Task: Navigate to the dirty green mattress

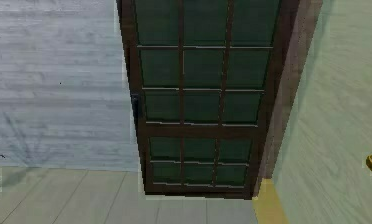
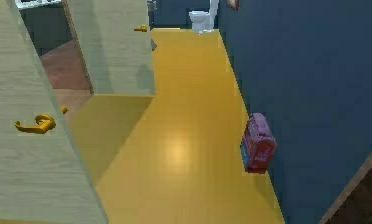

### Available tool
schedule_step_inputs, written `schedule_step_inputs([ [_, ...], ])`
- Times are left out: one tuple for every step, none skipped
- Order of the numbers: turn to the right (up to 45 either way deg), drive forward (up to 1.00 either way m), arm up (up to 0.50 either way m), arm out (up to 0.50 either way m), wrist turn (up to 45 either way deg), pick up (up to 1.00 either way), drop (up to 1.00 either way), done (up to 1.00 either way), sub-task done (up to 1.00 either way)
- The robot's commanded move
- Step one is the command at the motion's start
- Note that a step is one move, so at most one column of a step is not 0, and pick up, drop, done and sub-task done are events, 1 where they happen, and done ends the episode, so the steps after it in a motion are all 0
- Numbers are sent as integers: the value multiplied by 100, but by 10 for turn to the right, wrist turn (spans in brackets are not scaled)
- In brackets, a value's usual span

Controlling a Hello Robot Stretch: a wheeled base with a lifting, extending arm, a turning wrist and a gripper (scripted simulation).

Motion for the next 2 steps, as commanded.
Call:
schedule_step_inputs([
  [150,0,0,0,0,0,0,0,0],
  [0,5,0,0,0,0,0,0,0],
])
